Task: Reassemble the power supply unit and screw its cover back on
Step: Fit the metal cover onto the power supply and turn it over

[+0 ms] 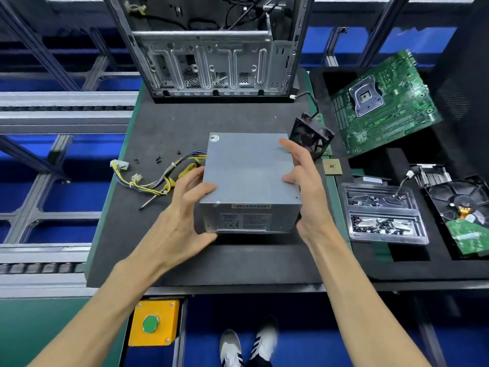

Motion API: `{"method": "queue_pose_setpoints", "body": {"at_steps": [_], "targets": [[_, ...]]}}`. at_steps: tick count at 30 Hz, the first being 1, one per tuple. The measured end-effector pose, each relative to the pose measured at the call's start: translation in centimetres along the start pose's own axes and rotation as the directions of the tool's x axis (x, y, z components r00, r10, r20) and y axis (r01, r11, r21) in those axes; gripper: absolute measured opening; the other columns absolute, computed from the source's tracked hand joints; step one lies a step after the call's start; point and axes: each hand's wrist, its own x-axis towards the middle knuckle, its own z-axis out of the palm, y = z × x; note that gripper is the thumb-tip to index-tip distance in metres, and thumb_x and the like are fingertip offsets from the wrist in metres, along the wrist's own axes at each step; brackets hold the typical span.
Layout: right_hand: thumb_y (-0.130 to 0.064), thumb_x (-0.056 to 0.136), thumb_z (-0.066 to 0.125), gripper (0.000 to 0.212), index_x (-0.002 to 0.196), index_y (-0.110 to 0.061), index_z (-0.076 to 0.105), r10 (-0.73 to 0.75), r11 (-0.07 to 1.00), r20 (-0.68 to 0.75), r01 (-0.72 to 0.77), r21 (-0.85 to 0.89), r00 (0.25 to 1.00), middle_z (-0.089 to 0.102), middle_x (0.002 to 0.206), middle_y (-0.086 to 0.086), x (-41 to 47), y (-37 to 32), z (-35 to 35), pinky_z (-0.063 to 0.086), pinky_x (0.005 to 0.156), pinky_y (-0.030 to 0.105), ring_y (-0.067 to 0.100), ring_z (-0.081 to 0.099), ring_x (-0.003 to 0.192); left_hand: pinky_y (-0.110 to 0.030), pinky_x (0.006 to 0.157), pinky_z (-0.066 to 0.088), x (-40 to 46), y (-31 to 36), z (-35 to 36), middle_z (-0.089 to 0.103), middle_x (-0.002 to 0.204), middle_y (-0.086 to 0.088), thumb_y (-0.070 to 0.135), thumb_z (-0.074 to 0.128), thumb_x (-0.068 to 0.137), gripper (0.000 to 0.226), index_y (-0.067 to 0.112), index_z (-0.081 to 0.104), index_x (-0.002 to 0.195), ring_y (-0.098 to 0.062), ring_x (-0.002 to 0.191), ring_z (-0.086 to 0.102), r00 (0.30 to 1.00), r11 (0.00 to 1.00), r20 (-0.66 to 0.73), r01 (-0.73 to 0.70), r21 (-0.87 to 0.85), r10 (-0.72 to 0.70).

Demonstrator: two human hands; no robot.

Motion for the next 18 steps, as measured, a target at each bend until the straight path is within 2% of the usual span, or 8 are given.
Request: {"method": "queue_pose_setpoints", "body": {"at_steps": [2,6,8,12,13,15,17,18], "targets": [[-0.020,0.069,0.054,0.060,0.125,-0.037,0.066,0.005,1.000,-0.018,-0.005,-0.001,1.000,0.066,0.124,-0.013,-0.3,0.3,0.0,0.047,0.102,0.042,0.017,0.059,0.118,-0.038,0.103,0.046,-0.6,0.2,0.0,0.019,0.163,-0.007,0.022,0.085,0.073,0.101,0.039,0.021,0.150,-0.014,0.153,0.023,0.999,1.000,0.029,0.029,0.003,-0.029],[-0.007,0.076,0.046,0.067,0.137,-0.031,0.057,-0.005,0.998,-0.020,0.004,-0.058,1.000,0.055,0.138,-0.025,-1.5,1.2,0.0,0.044,0.083,0.004,-0.018,0.047,0.123,-0.032,0.106,0.047,-2.2,1.0,-0.3,0.019,0.165,0.001,0.038,0.087,0.071,0.105,0.032,0.022,0.154,-0.011,0.151,0.028,0.989,0.994,0.104,0.108,-0.008,-0.106],[0.001,0.081,0.045,0.067,0.140,-0.029,0.054,-0.031,0.997,-0.030,0.029,-0.067,0.999,0.050,0.142,-0.023,-1.7,1.4,0.0,0.044,0.078,0.003,-0.023,0.044,0.122,-0.023,0.112,0.039,-2.6,1.6,-0.5,0.020,0.165,0.003,0.050,0.082,0.075,0.100,0.028,0.025,0.154,-0.010,0.151,0.029,0.981,0.988,0.130,0.149,-0.039,-0.143],[0.008,0.088,0.044,0.066,0.142,-0.029,0.050,-0.009,1.000,-0.063,0.008,-0.006,0.998,0.055,0.143,-0.008,-1.4,1.4,0.3,0.049,0.084,0.014,0.001,0.052,0.129,-0.022,0.106,0.045,-1.3,2.9,-0.7,0.050,0.142,0.015,0.047,0.068,0.088,0.054,0.028,0.047,0.135,-0.008,0.133,0.052,0.953,0.921,0.018,0.297,-0.252,-0.302],[0.005,0.093,0.047,0.062,0.145,-0.030,0.048,0.024,1.000,-0.087,-0.024,0.000,0.996,0.055,0.141,-0.009,-1.3,1.5,0.3,0.048,0.087,0.017,0.004,0.053,0.127,-0.020,0.098,0.050,-0.5,3.1,-0.6,0.058,0.130,0.017,0.048,0.068,0.088,0.049,0.029,0.049,0.128,-0.006,0.123,0.058,0.909,0.851,-0.019,0.381,-0.361,-0.416],[-0.024,0.101,0.059,0.055,0.152,-0.035,0.041,0.144,0.986,-0.148,-0.154,-0.058,0.978,0.052,0.135,-0.020,-0.8,1.3,0.4,0.040,0.092,0.020,-0.002,0.051,0.125,-0.018,0.085,0.054,1.4,3.3,-0.5,0.065,0.117,0.013,0.055,0.075,0.082,0.058,0.029,0.048,0.126,-0.003,0.109,0.064,0.788,0.691,0.009,0.546,-0.474,-0.616],[-0.053,0.097,0.062,0.053,0.147,-0.044,0.049,0.232,0.956,-0.139,-0.252,-0.152,0.963,0.048,0.120,-0.036,-0.2,0.7,0.4,0.037,0.091,0.018,-0.007,0.051,0.126,-0.031,0.088,0.058,3.0,3.0,-0.5,0.070,0.117,0.012,0.064,0.076,0.074,0.069,0.030,0.054,0.130,-0.006,0.107,0.067,0.691,0.565,0.195,0.694,-0.446,-0.696],[-0.057,0.095,0.062,0.035,0.130,-0.054,0.062,0.238,0.951,-0.112,-0.255,-0.175,0.965,0.064,0.126,-0.029,0.0,0.4,0.5,0.040,0.086,0.011,-0.012,0.055,0.121,-0.043,0.095,0.057,3.5,2.8,-0.4,0.073,0.116,0.012,0.065,0.075,0.073,0.066,0.031,0.059,0.128,-0.011,0.108,0.069,0.648,0.510,0.296,0.747,-0.427,-0.702]]}}
